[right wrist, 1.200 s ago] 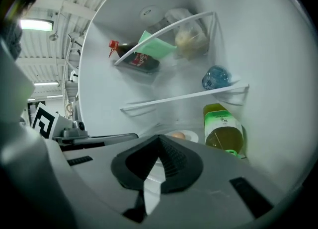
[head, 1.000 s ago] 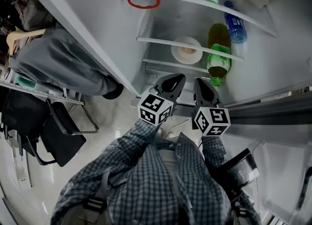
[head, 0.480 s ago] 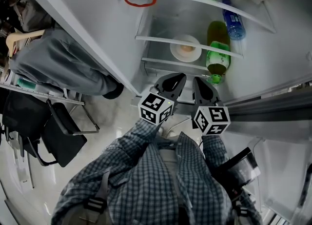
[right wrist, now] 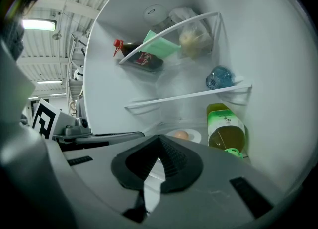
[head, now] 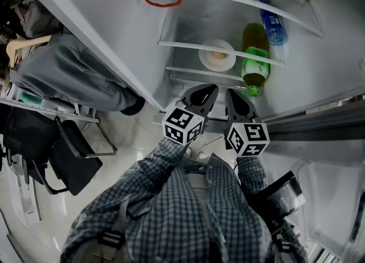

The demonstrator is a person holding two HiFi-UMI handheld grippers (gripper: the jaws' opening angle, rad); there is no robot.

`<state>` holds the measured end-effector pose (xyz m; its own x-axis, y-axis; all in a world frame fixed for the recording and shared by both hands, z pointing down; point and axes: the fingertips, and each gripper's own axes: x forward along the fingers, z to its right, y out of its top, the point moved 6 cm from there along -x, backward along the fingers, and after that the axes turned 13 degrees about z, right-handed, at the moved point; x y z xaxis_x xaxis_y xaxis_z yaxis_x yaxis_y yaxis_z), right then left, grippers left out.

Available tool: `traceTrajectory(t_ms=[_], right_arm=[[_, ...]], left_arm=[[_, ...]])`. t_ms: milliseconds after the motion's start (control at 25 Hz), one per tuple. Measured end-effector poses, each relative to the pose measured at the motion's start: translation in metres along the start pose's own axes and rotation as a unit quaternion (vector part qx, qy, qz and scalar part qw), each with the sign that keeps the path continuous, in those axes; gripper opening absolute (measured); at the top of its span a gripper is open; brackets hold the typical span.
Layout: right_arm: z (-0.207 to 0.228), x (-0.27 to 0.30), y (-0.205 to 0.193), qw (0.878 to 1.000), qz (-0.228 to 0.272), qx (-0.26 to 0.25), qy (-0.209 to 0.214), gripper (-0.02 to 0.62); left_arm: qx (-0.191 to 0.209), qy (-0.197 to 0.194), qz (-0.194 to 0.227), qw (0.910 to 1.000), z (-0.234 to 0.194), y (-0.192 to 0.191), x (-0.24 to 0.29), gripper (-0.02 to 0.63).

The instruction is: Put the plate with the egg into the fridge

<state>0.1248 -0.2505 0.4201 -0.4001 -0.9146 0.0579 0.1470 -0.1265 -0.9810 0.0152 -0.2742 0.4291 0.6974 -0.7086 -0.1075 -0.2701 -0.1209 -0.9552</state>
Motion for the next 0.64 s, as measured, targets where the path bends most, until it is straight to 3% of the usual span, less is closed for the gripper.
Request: traceTrajectory(t_ms=[640], right_arm=[[-0.0008,0.0019,-0.0015,1.0,-0.005,-0.004,0.002,0.005]], left_arm=[[0.001,-0.006,-0.003,1.0,0.0007,-0.0001,0.0034,0.017]])
